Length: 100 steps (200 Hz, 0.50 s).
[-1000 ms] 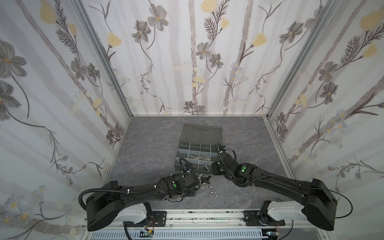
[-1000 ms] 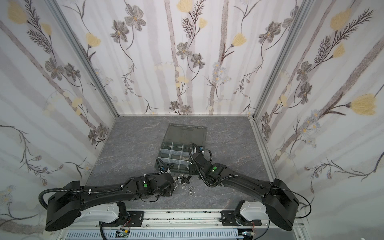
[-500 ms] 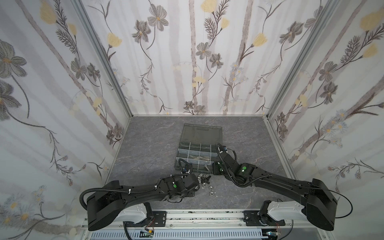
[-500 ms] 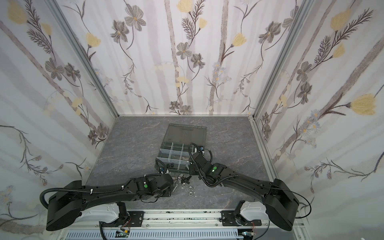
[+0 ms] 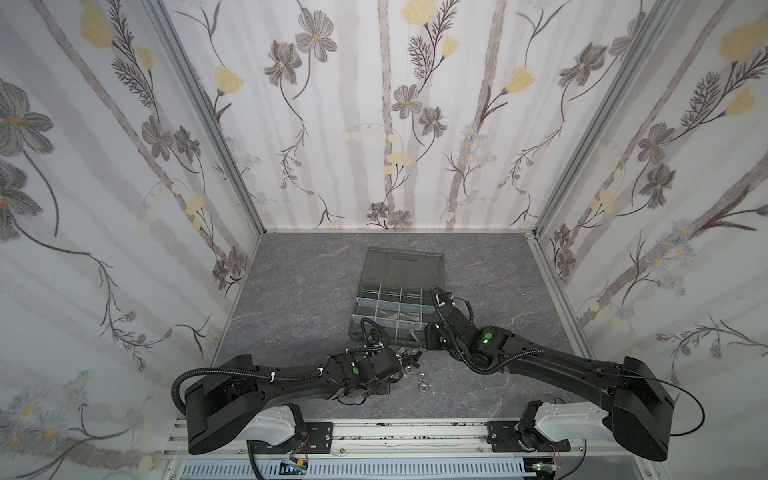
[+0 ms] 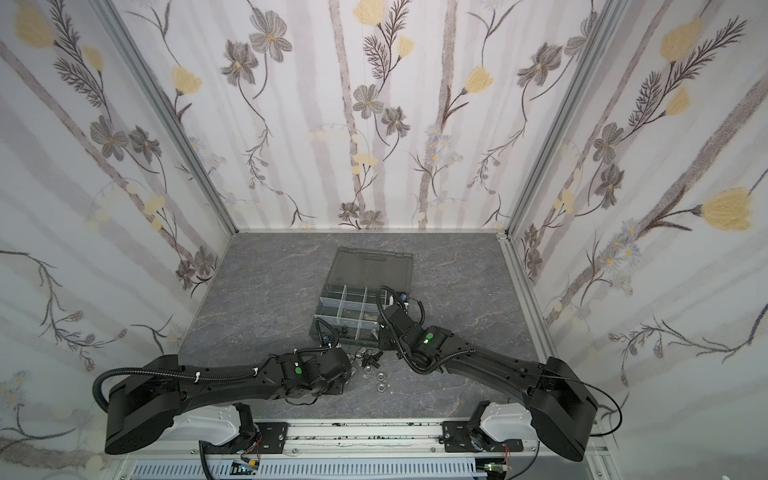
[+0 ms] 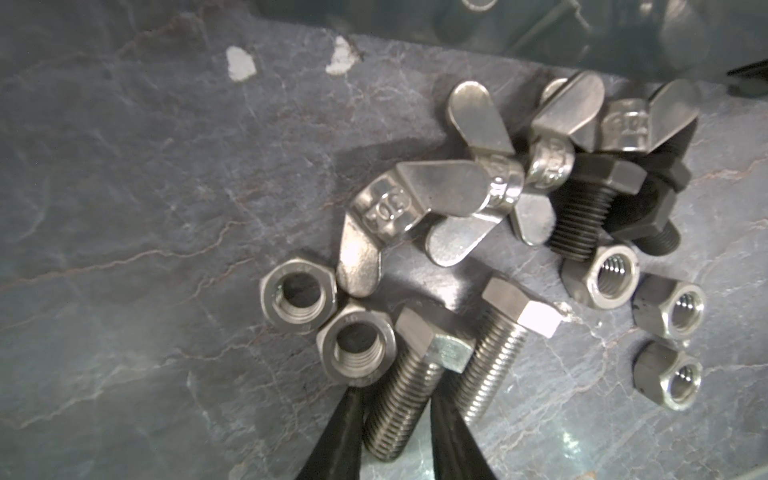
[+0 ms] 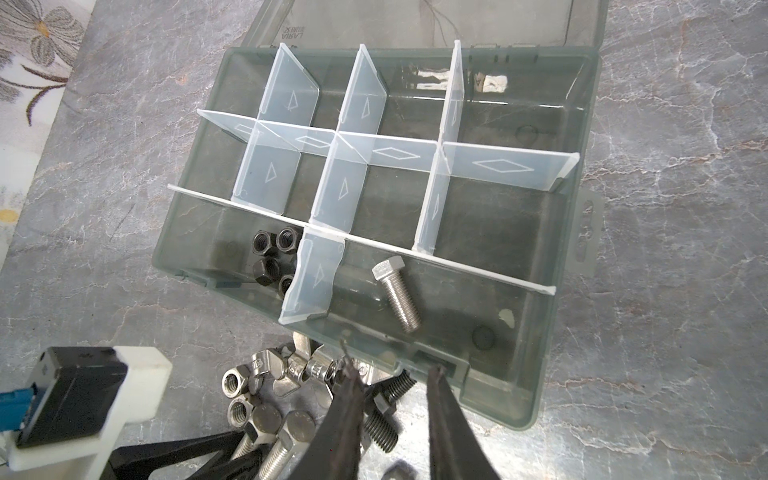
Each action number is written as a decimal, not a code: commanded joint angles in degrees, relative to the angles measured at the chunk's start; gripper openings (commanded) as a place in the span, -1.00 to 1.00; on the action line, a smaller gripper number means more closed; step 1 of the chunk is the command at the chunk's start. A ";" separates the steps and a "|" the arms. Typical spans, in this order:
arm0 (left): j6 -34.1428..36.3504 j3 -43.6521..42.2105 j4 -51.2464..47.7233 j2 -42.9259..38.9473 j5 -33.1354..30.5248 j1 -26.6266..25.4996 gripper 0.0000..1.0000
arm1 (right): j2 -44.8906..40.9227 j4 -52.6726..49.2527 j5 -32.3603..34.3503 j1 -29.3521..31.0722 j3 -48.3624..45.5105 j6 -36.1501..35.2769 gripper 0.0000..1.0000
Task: Sort the screws and nuts into containers
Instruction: 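Lower the left gripper onto a silver hex bolt, close and lift it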
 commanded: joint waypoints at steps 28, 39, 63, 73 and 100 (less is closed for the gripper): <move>1.46 0.88 -0.25 1.69 -0.68 -0.13 -0.42 | 0.14 0.70 1.25 0.06 -0.06 0.75 -0.43; 1.56 0.89 -0.16 1.69 -0.49 -0.37 -0.47 | 0.17 0.78 1.25 0.04 -0.14 0.77 -0.43; 1.81 0.70 -0.25 1.19 -0.14 -0.85 -0.55 | -0.01 0.80 1.20 0.05 -0.43 0.93 -0.44; 1.79 0.52 -0.25 0.91 -0.30 -0.95 -0.56 | -0.03 0.94 1.26 0.05 -0.54 0.93 -0.44; 1.66 0.85 -0.20 0.80 -0.73 -0.95 -0.59 | -0.03 1.01 1.33 0.05 -0.47 0.88 -0.44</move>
